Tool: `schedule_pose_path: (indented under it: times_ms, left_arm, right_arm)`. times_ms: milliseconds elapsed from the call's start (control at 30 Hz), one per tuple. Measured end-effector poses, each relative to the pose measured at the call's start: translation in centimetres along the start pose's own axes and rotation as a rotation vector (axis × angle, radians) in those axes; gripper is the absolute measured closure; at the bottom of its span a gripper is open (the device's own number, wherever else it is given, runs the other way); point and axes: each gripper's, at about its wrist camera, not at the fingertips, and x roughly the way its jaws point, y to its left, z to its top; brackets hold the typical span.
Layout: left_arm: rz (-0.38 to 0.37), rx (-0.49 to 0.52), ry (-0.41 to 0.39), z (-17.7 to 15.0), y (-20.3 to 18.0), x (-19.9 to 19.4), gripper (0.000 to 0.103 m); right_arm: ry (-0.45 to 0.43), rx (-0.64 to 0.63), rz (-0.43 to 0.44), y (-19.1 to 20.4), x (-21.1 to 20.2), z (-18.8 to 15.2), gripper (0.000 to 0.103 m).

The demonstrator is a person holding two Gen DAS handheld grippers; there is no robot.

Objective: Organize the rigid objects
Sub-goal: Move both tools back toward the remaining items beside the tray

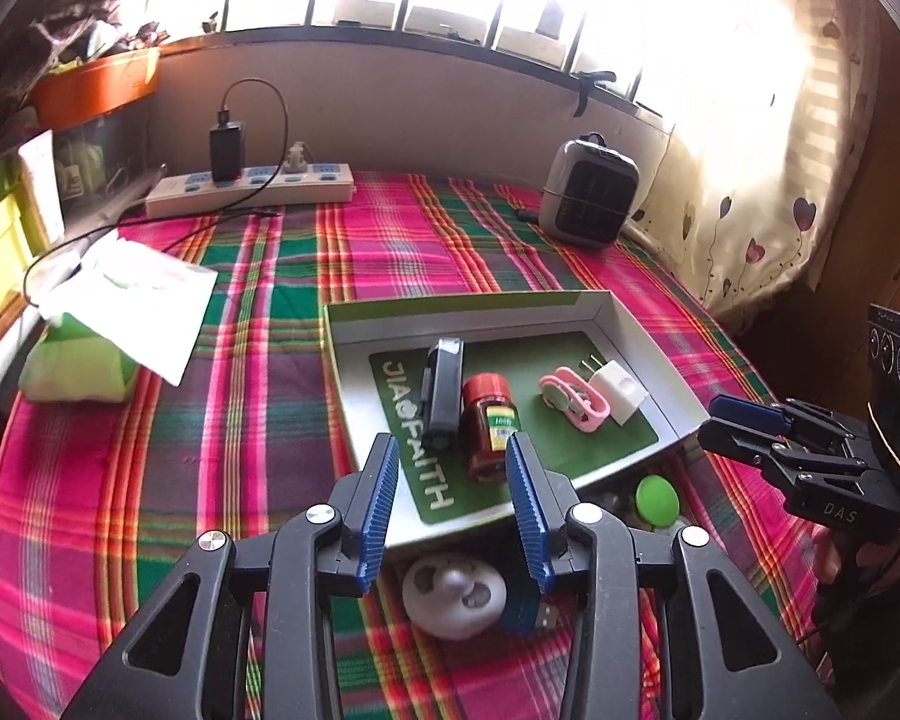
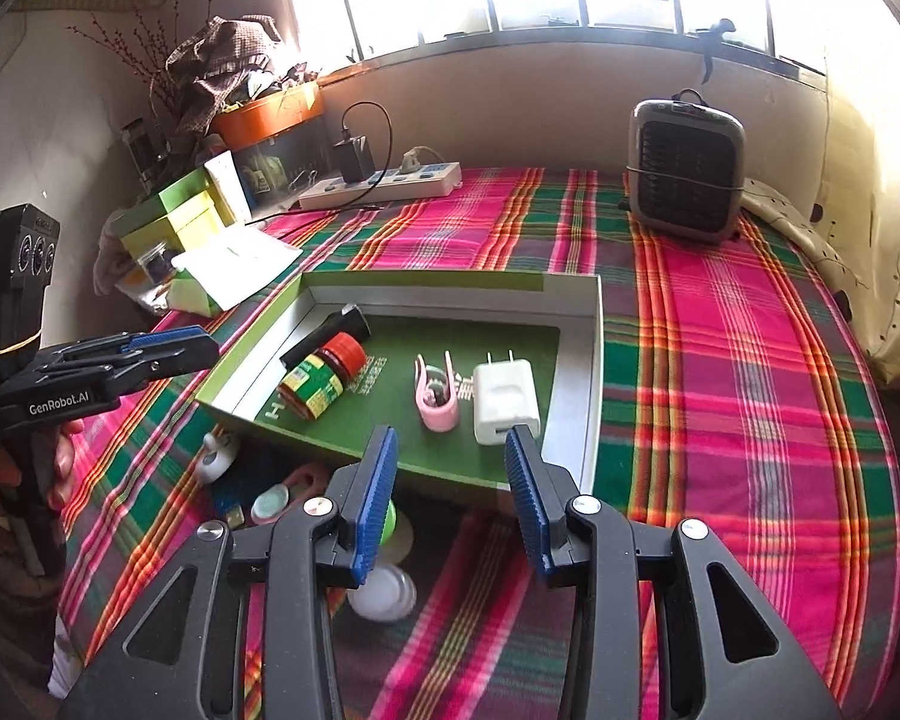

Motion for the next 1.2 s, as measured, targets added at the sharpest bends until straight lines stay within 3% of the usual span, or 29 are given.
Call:
schedule_pose_path:
  times_ms: [100, 567, 1200]
  left_arm:
    - [-0.005, -0.030, -0.005, -1.4, 0.6, -0.8, 0.066]
    - [-0.037, -0.148, 0.032, -6.3, 2.8, -1.3, 0.066]
    - [-0.134, -0.168, 0.047, -7.0, 2.6, -0.8, 0.065]
  right_arm:
    - [0.000, 0.006, -0.011, -0.1, -0.8, -1.1, 0.056]
    - [0.066, -0.038, -0.004, 1.9, -0.5, -4.8, 0.055]
    - [0.127, -0.100, -0.074, 3.8, 1.9, -5.3, 0.055]
